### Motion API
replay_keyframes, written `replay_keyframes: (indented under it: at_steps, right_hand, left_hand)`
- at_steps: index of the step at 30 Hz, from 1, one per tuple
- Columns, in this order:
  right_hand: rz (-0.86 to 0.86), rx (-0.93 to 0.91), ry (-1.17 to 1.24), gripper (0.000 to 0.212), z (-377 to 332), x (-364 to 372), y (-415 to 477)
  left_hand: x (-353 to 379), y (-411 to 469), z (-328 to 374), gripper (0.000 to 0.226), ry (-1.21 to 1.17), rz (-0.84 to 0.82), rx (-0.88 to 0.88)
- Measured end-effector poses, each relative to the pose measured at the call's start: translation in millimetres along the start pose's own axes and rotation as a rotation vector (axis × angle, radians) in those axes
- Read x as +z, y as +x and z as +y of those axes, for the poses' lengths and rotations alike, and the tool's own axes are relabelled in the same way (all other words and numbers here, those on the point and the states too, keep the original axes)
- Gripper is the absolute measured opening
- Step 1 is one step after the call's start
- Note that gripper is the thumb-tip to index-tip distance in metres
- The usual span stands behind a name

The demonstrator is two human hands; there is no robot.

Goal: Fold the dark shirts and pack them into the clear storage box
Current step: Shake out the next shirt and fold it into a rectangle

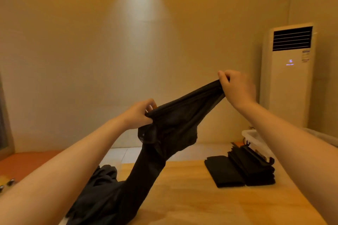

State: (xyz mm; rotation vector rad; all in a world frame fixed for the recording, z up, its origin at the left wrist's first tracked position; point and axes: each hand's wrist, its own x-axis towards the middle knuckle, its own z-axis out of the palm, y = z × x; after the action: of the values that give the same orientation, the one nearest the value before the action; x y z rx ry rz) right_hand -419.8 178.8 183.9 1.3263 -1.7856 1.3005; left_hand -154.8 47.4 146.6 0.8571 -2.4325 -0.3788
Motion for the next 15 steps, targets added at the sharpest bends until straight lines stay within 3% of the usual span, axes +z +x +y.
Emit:
replay_keyframes:
  at_steps: [2, 4, 8, 15]
  right_hand:
    - [0.037, 0.089, -0.014, 0.047, 15.1, -16.6, 0.7]
    - [0.042, 0.165, -0.027, 0.047, 26.4, -31.8, 0.1]
    - [-0.037, 0.147, -0.084, 0.047, 25.9, -44.4, -3.5]
    - [-0.279, 0.162, 0.087, 0.049, 16.2, -63.5, -5.3]
  left_hand:
    - [-7.0, -0.2, -3.1, 0.027, 0.007, 0.066, -0.015]
    - [-19.1, -1.8, -4.6, 0.024, -0.158, 0.141, -0.069]
    - [-38.6, -9.3, 16.9, 0.008, -0.485, 0.217, -0.115]
    - [-46.5, -23.3, 44.1, 0.017, -0.570, 0.028, -0.210]
